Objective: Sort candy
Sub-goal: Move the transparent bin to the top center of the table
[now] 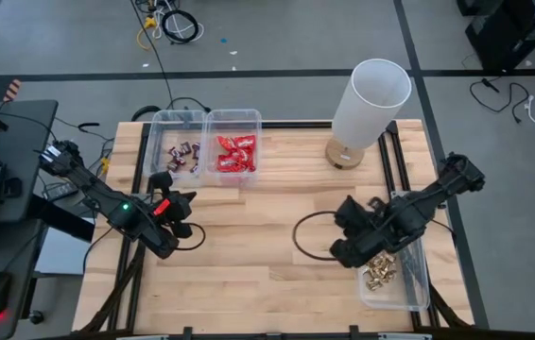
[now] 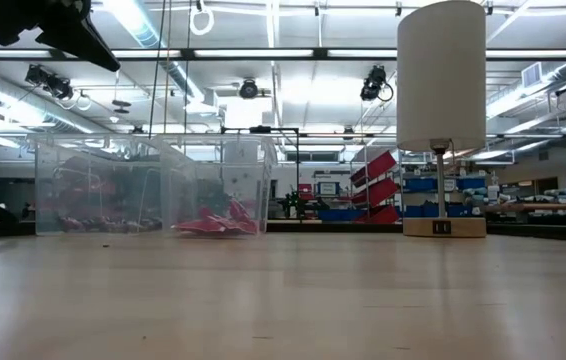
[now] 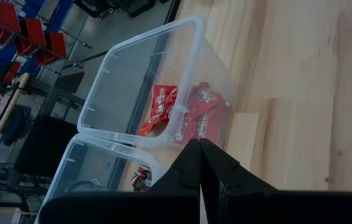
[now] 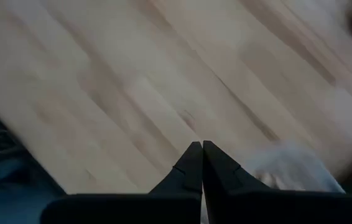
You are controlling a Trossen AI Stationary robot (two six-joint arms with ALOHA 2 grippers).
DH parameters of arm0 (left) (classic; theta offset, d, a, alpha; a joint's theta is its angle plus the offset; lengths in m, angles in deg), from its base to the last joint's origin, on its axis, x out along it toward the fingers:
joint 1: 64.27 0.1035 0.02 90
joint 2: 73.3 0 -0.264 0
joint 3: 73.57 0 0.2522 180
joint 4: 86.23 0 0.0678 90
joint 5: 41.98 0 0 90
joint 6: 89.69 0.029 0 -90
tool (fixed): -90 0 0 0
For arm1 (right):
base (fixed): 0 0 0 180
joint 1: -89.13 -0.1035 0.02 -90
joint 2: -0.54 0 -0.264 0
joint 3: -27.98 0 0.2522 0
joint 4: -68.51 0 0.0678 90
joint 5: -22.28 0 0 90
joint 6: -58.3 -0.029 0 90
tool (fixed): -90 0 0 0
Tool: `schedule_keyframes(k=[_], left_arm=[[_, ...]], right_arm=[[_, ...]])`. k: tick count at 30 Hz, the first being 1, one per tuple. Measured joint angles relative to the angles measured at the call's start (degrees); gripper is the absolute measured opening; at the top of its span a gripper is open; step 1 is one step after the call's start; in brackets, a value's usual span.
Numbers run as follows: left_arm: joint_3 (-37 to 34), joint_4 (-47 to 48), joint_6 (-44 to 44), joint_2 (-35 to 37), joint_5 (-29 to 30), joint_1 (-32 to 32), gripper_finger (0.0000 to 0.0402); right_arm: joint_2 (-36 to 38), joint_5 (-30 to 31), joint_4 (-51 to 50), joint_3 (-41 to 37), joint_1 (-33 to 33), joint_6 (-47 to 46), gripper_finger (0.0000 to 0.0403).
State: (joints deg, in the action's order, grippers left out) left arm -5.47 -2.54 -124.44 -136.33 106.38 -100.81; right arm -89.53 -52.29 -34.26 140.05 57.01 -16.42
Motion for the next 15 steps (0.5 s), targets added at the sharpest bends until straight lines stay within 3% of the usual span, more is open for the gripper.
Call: schedule_keyframes(k=[6, 15], left_arm=[[0.0, -0.2, 0.0, 0.0, 0.0, 0.0, 0.0], [0.0, -0.2, 0.0, 0.0, -0.1, 0.0, 0.0]], right_arm=[[0.5, -2.9, -0.9, -1.5, -1.2, -2.8, 0.0], [0.3, -15.2, -1.0, -11.2, -1.6, 6.4, 0.0]])
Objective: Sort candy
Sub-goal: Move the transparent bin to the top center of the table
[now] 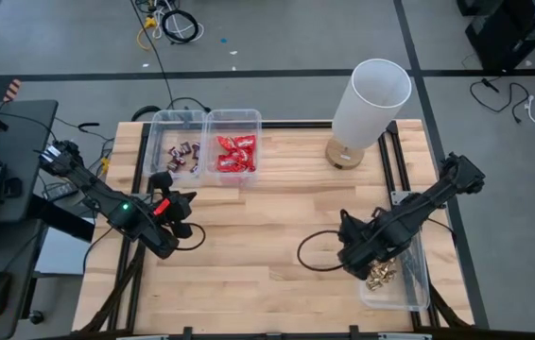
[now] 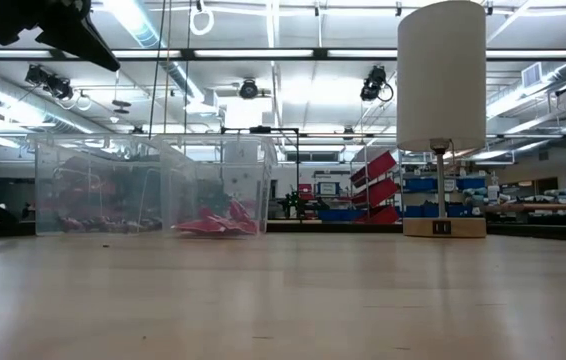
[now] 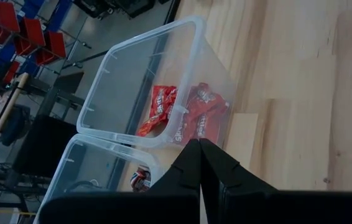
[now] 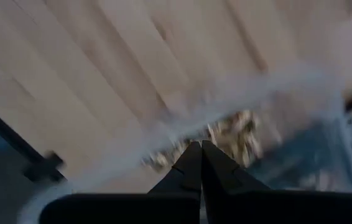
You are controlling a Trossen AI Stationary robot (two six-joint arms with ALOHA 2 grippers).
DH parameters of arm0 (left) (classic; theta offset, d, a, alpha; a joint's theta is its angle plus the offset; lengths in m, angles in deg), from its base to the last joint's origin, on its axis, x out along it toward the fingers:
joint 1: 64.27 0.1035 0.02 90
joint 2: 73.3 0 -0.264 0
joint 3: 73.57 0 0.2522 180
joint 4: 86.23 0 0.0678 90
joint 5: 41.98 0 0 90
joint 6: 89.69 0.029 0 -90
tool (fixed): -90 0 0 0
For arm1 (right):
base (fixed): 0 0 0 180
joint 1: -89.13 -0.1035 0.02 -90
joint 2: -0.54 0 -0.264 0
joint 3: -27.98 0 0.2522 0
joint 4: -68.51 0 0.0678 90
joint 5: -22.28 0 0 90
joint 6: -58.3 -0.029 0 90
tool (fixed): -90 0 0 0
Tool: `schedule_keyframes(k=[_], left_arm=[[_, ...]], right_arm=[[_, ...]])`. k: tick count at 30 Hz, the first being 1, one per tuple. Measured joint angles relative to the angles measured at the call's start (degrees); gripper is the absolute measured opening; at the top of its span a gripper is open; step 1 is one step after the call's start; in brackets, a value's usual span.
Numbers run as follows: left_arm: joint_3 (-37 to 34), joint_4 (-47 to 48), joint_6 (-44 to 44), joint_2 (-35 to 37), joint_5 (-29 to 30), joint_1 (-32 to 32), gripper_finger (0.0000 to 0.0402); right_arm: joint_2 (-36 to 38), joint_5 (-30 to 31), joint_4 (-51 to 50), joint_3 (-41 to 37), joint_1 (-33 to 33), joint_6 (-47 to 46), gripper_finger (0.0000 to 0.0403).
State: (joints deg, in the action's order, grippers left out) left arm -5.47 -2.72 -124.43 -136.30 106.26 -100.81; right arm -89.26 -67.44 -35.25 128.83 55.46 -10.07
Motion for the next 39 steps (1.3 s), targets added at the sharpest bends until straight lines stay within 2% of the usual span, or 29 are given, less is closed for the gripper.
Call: schedule_keyframes(k=[5, 11, 17, 29, 39], left_arm=[[0.0, 0.0, 0.0, 0.0, 0.1, 0.0, 0.0], [0.0, 0.0, 0.0, 0.0, 0.4, 0.0, 0.0], [0.0, 0.0, 0.0, 0.0, 0.4, 0.0, 0.0], [0.0, -0.1, 0.0, 0.0, 0.4, 0.0, 0.0], [0.0, -0.1, 0.0, 0.0, 0.5, 0.0, 0.0]], right_arm=[[0.0, -8.7, -0.1, -7.5, 0.0, -3.3, 0.0], [0.0, -9.3, 1.4, -14.2, 0.0, -5.9, 0.0], [0.0, -5.6, 5.7, -16.0, 0.2, -5.1, 0.0], [0.0, -4.2, 13.8, -16.0, 1.7, -5.1, 0.0], [0.0, 0.5, 22.3, -16.0, 3.4, -1.8, 0.0]])
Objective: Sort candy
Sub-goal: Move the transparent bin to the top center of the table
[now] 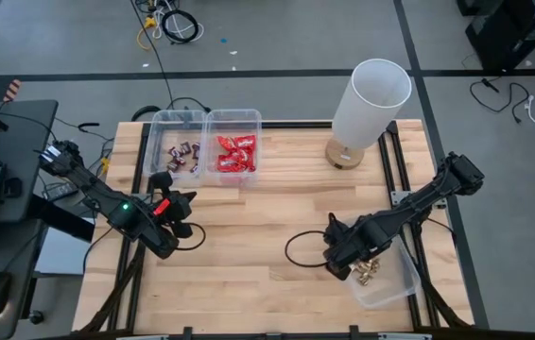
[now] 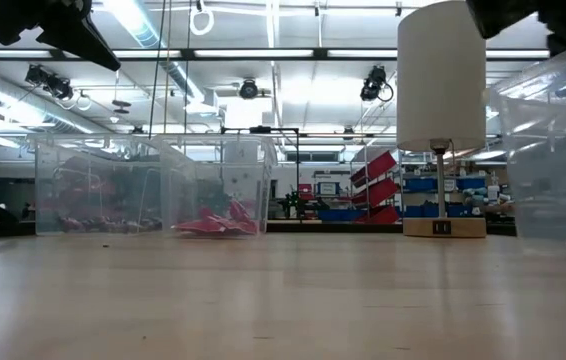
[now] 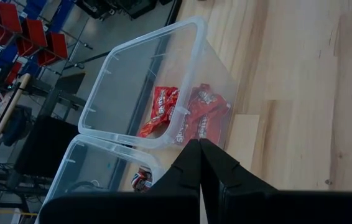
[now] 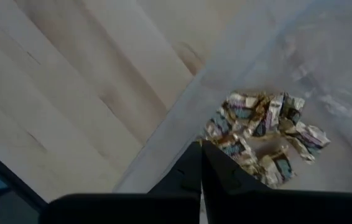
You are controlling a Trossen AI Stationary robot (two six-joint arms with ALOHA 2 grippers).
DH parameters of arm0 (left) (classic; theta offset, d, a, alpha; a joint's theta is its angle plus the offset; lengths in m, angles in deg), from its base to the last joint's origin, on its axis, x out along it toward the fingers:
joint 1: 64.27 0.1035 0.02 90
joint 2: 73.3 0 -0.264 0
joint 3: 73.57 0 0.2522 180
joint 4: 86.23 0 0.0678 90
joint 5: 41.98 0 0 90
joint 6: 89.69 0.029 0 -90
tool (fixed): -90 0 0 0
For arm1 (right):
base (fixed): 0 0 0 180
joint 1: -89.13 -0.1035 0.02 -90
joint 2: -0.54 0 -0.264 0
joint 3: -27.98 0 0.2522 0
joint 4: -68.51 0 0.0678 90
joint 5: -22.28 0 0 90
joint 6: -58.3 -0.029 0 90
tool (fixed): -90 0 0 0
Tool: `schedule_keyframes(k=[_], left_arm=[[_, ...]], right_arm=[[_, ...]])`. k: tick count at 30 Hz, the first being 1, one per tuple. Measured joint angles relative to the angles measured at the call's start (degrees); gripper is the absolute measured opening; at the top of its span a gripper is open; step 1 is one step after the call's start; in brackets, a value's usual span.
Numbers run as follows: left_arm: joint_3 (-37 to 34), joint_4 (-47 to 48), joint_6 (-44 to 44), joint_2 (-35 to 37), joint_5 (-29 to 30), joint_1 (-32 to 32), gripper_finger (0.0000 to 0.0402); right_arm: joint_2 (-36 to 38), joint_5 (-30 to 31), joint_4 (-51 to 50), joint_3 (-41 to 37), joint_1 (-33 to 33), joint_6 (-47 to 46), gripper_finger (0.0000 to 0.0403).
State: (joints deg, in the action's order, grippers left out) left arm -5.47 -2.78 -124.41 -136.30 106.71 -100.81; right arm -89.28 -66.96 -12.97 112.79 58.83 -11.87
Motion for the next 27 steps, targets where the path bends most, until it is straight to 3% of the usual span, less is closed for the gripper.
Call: schedule_keyframes(k=[15, 27], left_arm=[[0.0, 0.0, 0.0, 0.0, 0.0, 0.0, 0.0], [0.0, 0.0, 0.0, 0.0, 0.0, 0.0, 0.0]], right_arm=[[0.0, 6.9, 12.7, 0.0, 5.9, 12.7, 0.0], [-0.1, 8.8, 18.6, 0.0, 11.7, 23.2, 0.0]])
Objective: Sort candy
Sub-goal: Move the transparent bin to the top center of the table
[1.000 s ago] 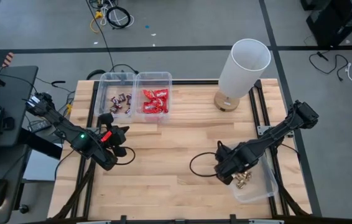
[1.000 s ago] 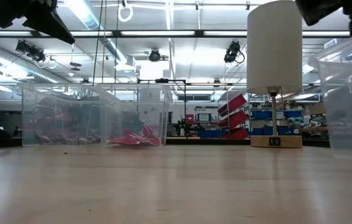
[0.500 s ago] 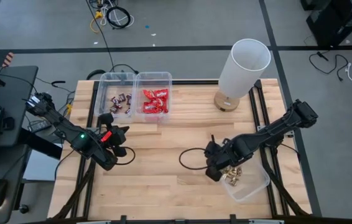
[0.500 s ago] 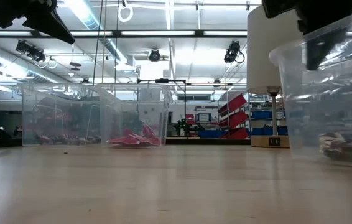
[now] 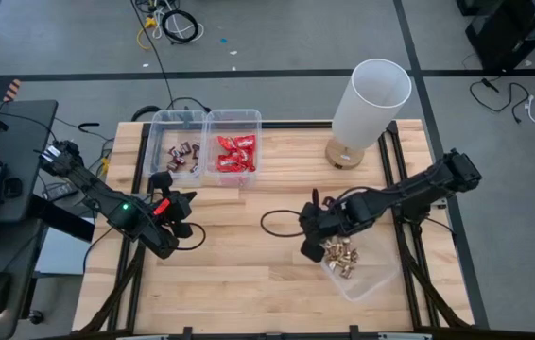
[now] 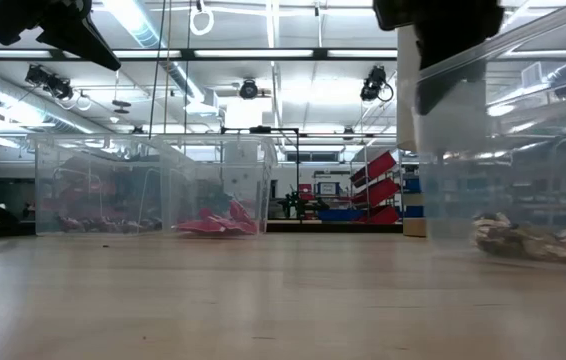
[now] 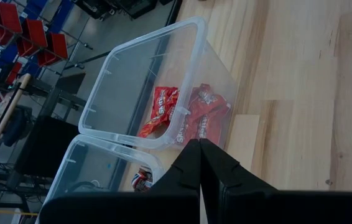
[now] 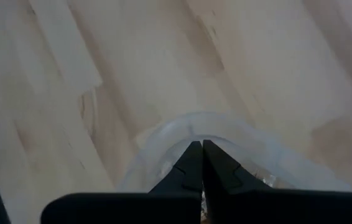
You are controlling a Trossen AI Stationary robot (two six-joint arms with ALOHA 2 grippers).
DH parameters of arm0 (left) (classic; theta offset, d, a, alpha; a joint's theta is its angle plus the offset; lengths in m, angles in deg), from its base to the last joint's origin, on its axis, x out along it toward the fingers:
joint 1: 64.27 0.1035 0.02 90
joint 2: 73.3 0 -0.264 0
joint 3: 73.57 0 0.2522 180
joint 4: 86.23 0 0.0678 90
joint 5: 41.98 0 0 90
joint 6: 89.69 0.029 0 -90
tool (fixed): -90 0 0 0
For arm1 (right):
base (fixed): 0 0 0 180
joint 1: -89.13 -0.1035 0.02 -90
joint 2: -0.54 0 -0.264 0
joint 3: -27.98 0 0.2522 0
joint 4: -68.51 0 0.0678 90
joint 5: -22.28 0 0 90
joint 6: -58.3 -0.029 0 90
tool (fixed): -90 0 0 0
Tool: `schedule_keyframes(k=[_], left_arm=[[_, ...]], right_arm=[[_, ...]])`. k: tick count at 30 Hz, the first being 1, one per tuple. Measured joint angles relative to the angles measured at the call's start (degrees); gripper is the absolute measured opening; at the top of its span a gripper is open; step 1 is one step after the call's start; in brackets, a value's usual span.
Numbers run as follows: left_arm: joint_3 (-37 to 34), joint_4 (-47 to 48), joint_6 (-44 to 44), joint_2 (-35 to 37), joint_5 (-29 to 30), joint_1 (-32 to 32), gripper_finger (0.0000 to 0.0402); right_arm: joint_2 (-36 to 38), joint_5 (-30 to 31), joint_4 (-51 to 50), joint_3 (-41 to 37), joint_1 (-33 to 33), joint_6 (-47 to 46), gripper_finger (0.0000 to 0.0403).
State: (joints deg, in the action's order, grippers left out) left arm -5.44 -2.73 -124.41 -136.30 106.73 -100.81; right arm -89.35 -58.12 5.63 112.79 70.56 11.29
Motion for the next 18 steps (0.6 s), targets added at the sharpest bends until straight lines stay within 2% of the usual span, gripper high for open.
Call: schedule_keyframes(k=[8, 18], left_arm=[[0.0, 0.3, 0.2, 0.0, 0.0, 0.0, 0.0], [0.0, 0.4, 0.2, 0.0, 0.0, 0.0, 0.0]], right_arm=[[0.0, 4.3, 3.8, 0.0, 4.0, 7.3, 0.0], [0.0, 4.5, 7.8, 0.0, 9.5, 15.9, 0.0]])
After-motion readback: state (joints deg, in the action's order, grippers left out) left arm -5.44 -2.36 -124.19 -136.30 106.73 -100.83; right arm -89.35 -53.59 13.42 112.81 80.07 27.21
